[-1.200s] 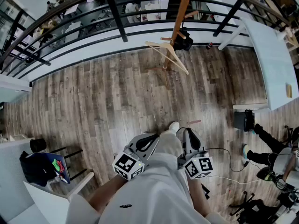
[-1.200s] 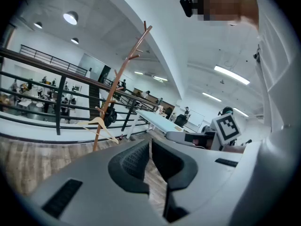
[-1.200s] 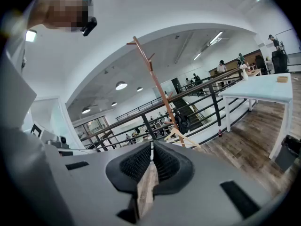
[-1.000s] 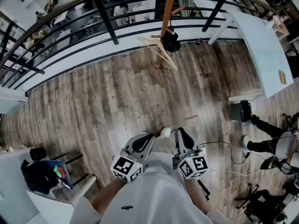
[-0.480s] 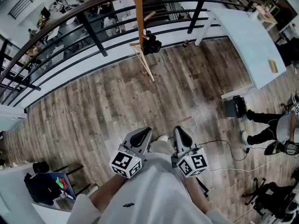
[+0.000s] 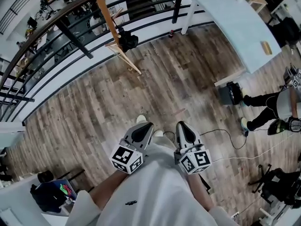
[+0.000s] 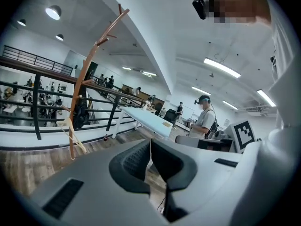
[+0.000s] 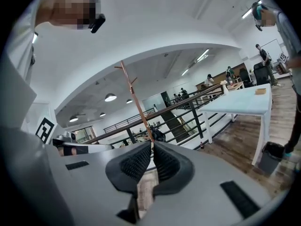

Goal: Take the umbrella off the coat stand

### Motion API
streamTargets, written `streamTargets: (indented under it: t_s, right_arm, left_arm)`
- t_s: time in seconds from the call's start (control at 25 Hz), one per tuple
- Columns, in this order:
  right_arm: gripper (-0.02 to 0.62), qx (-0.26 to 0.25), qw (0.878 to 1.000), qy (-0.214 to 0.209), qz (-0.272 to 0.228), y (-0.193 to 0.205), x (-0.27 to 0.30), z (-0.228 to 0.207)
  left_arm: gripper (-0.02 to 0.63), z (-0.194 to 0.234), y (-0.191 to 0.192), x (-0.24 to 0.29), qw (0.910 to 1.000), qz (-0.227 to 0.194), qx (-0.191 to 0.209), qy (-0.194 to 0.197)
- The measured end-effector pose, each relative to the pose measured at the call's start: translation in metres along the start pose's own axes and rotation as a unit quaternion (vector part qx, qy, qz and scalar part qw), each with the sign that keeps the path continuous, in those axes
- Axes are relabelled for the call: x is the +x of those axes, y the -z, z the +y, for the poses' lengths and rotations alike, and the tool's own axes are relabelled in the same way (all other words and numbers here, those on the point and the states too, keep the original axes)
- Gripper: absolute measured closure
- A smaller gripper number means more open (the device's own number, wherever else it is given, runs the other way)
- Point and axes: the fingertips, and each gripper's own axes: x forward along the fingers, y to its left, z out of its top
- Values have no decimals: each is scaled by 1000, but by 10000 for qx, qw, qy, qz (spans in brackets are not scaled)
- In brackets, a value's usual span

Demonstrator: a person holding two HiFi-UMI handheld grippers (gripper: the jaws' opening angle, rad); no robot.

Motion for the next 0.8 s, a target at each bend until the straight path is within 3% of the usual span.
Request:
streamTargets:
  t_s: [0.24,0.52,0.8]
  right_arm:
    - [552,101,9996,218,-152,-15,7,-29]
    - [552,94,9994,322,-64,-35,66,-77]
    - [552,-32,9999,145,22,-95,159,-115]
  left_arm:
    - [580,-6,-14,36,9995,130,95,284]
    - [580,34,-44,108,9994,76,-53,341]
    - [580,91,-112,182,9996,-99,-178,171]
